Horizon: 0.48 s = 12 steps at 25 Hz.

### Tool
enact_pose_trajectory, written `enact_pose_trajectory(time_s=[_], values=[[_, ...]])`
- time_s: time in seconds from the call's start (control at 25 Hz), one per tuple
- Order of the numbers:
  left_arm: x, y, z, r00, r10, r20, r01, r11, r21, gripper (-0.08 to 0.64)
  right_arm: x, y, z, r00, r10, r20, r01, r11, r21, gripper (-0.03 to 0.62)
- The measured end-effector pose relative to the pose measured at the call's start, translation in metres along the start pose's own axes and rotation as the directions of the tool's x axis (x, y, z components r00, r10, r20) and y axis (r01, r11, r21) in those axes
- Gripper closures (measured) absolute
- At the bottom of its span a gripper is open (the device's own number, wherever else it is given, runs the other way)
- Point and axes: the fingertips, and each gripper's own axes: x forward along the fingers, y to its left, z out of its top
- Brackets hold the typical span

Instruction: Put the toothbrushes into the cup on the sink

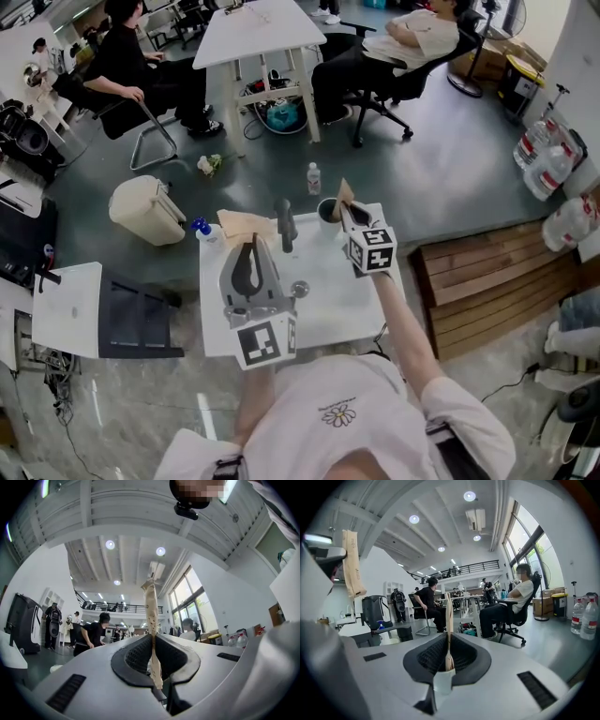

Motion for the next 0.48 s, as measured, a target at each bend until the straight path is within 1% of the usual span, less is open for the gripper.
enact_pose_trajectory(time_s=[0.12,0.2,0.32,0.48], values=[[0.001,-0.002,0.001,1.0,-0.002,0.005,0.002,1.0,-0.012,0.525,-0.002,-0.003,0.001,1.0,-0.005,0.003,0.005,1.0,0.015,0.575],[0.002,-0.002,0.003,1.0,-0.003,0.01,0.003,1.0,-0.013,0.525,-0.003,-0.005,0.007,1.0,-0.008,0.016,0.008,1.0,0.017,0.523],[0.004,-0.002,0.004,1.0,-0.007,0.013,0.008,1.0,-0.014,0.525,-0.004,-0.008,0.021,0.999,-0.016,0.046,0.015,1.0,0.006,0.517],[0.004,-0.003,0.004,1.0,-0.011,0.011,0.011,1.0,-0.012,0.525,-0.01,-0.007,0.053,0.992,-0.025,0.12,0.026,1.0,-0.012,0.517]])
